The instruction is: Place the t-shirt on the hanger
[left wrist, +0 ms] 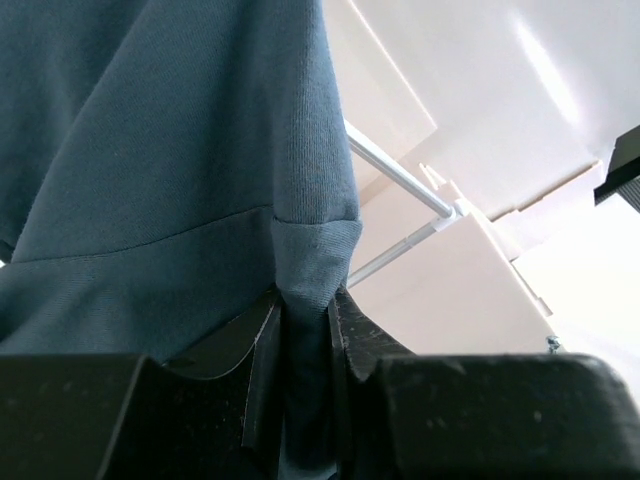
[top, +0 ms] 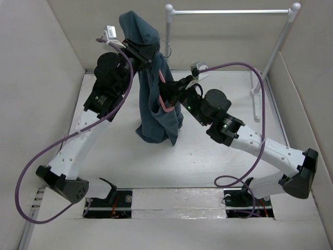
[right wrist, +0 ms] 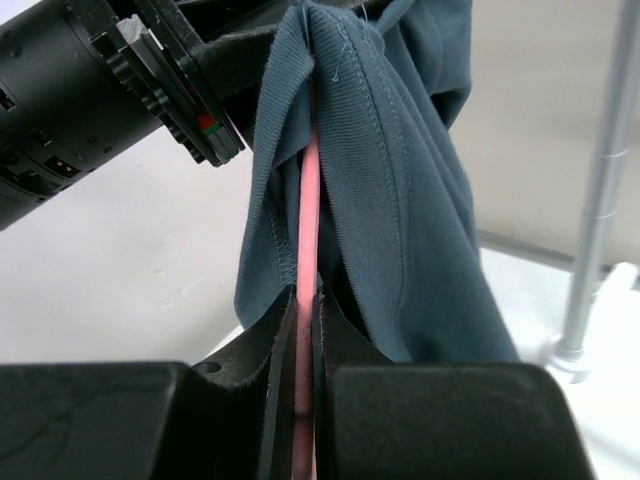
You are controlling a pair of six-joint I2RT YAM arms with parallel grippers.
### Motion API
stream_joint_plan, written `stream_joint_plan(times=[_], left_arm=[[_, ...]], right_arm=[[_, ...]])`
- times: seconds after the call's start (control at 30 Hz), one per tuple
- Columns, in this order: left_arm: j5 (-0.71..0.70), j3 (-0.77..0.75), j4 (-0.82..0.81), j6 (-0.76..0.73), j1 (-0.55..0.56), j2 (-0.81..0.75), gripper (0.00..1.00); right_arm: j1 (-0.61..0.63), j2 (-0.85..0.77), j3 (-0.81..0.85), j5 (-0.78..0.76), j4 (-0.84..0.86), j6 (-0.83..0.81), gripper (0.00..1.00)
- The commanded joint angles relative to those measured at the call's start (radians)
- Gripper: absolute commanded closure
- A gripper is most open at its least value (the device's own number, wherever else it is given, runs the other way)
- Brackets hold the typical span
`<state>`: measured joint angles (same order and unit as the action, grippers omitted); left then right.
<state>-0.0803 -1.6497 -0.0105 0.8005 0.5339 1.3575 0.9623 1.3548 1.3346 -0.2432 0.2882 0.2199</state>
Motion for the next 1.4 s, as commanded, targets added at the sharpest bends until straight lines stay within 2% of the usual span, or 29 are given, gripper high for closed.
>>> stream_joint_plan(times=[0.0, 0.03, 0.1, 0.13, 0.2, 0.23, 0.33, 0.43, 0.6, 0.67, 0.7, 0.73, 0.8, 0.83, 0.93, 0.97, 1.0, 1.03, 1.13, 1.23, 1.37], left_arm=[[0.056, 0.047, -0.088, -0.021, 0.017, -0.093, 1.0], [0.056, 0.056, -0.098, -0.02, 0.017, -0.101, 1.0], [0.06, 0.048, -0.105, -0.026, 0.017, -0.121, 1.0], [0.071, 0.038, -0.109, -0.024, 0.017, -0.123, 1.0], [0.076, 0.021, -0.114, -0.023, 0.017, -0.121, 1.0], [0.105, 0.004, -0.118, -0.021, 0.017, -0.118, 1.0], [0.117, -0.016, -0.132, -0.021, 0.017, -0.109, 1.0], [0.117, -0.038, -0.135, -0.026, 0.017, -0.095, 1.0], [0.117, -0.048, -0.132, -0.04, 0.017, -0.077, 1.0], [0.122, -0.048, -0.138, -0.04, 0.017, -0.072, 1.0], [0.12, -0.05, -0.14, -0.04, 0.017, -0.07, 1.0], [0.122, -0.051, -0.144, -0.041, 0.017, -0.067, 1.0], [0.125, -0.053, -0.146, -0.041, 0.017, -0.061, 1.0], [0.128, -0.052, -0.146, -0.041, 0.017, -0.061, 1.0], [0.129, -0.047, -0.154, -0.038, 0.017, -0.057, 1.0], [0.131, -0.048, -0.154, -0.037, 0.017, -0.051, 1.0], [0.132, -0.048, -0.152, -0.037, 0.017, -0.049, 1.0], [0.134, -0.05, -0.152, -0.034, 0.017, -0.046, 1.0], [0.134, -0.055, -0.151, -0.03, 0.017, -0.043, 1.0], [0.14, -0.053, -0.149, -0.026, 0.017, -0.043, 1.0], [0.146, -0.047, -0.144, -0.023, 0.017, -0.043, 1.0]], right_arm=[[0.019, -0.026, 0.043, 0.079, 0.097, 0.096, 1.0], [0.019, -0.029, 0.038, 0.07, 0.085, 0.123, 1.0], [0.01, -0.039, 0.023, 0.055, 0.045, 0.154, 0.9], [-0.005, -0.048, 0.021, 0.068, 0.033, 0.186, 0.75], [-0.037, -0.062, 0.005, 0.113, -0.004, 0.22, 0.61], [-0.046, -0.08, -0.005, 0.123, -0.012, 0.243, 0.5], [-0.072, -0.109, -0.035, 0.153, -0.061, 0.257, 0.36], [-0.073, -0.151, -0.058, 0.101, -0.133, 0.259, 0.29], [-0.106, -0.261, -0.138, 0.068, -0.204, 0.254, 0.24], [-0.12, -0.299, -0.198, 0.055, -0.221, 0.266, 0.28], [-0.132, -0.331, -0.221, 0.047, -0.237, 0.269, 0.4], [-0.132, -0.345, -0.241, 0.036, -0.251, 0.28, 0.63], [-0.132, -0.365, -0.296, 0.019, -0.285, 0.302, 0.92], [-0.132, -0.375, -0.313, 0.027, -0.323, 0.308, 1.0], [-0.132, -0.362, -0.38, 0.135, -0.302, 0.282, 0.99], [-0.132, -0.355, -0.394, 0.162, -0.297, 0.274, 0.94], [-0.132, -0.344, -0.402, 0.21, -0.249, 0.266, 0.86], [-0.122, -0.33, -0.391, 0.232, -0.247, 0.234, 0.68], [-0.122, -0.281, -0.379, 0.297, -0.21, 0.202, 0.43], [-0.122, -0.231, -0.373, 0.306, -0.176, 0.171, 0.38], [-0.131, -0.162, -0.341, 0.298, -0.141, 0.148, 0.4]])
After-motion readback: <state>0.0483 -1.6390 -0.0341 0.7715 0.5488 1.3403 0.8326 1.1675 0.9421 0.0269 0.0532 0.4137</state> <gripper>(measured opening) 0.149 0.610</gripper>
